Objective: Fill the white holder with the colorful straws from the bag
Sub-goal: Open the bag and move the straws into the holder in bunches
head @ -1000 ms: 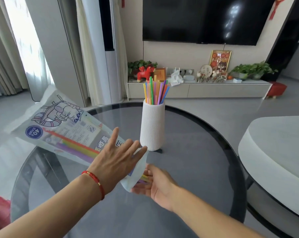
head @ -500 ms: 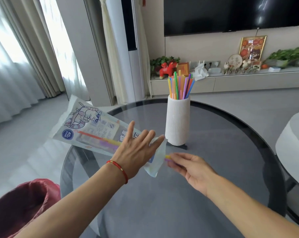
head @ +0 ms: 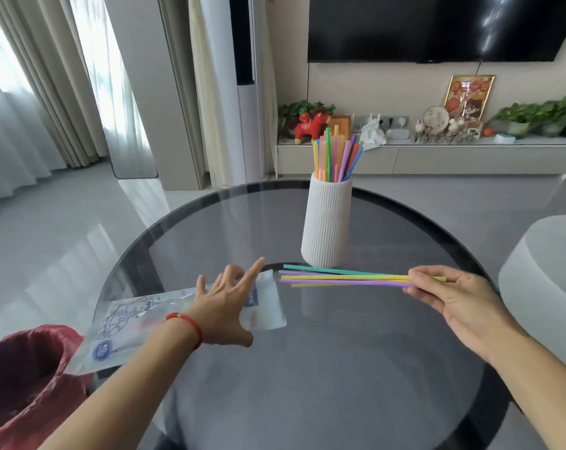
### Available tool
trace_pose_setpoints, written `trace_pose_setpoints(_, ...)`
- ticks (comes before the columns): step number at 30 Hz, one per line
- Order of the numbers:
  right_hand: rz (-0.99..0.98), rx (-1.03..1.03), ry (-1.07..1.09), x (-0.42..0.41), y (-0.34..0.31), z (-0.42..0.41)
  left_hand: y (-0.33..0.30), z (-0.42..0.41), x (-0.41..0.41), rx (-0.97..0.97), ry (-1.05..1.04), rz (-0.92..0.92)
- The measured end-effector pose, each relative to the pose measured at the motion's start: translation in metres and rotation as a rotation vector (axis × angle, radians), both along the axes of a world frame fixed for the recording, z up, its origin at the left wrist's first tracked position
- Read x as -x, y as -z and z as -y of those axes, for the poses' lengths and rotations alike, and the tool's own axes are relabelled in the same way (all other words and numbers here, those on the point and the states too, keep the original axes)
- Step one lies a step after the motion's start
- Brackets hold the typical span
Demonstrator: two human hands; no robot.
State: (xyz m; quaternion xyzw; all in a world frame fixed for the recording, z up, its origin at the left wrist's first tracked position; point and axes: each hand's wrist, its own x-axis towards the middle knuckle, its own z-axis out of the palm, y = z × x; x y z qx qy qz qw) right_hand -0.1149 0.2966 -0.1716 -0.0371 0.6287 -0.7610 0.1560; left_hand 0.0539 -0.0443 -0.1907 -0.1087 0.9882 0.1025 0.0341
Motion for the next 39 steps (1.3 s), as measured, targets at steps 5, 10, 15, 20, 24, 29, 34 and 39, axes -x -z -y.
trace_pose_setpoints(5,-0.093,-0.057,0.087,0.001,-0.006,-0.037,-0.001,-0.010,0.007,-0.130,0.000,0.109)
trace_pose_setpoints(10,-0.087,-0.077,-0.025,-0.007,-0.004,-0.045,-0.013,-0.054,0.019,-0.039,0.133,-0.269)
trace_pose_setpoints(15,-0.026,0.111,-0.084,-0.015,-0.010,-0.025,-0.013,-0.110,0.034,0.239,0.317,-0.462)
trace_pose_setpoints(20,0.195,0.184,-0.245,-0.022,0.004,0.003,-0.007,-0.082,0.021,0.146,0.103,-0.420)
trace_pose_setpoints(24,-0.293,-0.460,-0.402,-0.043,0.032,0.059,-0.002,-0.018,0.002,0.168,-0.158,-0.476)
trace_pose_setpoints(29,-0.707,-0.913,-0.518,-0.056,0.051,0.124,0.026,0.000,-0.009,0.078,-0.310,-0.410)
trace_pose_setpoints(34,-0.638,-0.783,-0.430,-0.057,0.057,0.139,0.039,-0.001,-0.006,0.014,-0.355,-0.485)
trace_pose_setpoints(39,-0.660,-0.811,-0.483,-0.067,0.061,0.148,0.043,-0.004,-0.001,0.001,-0.363,-0.518)
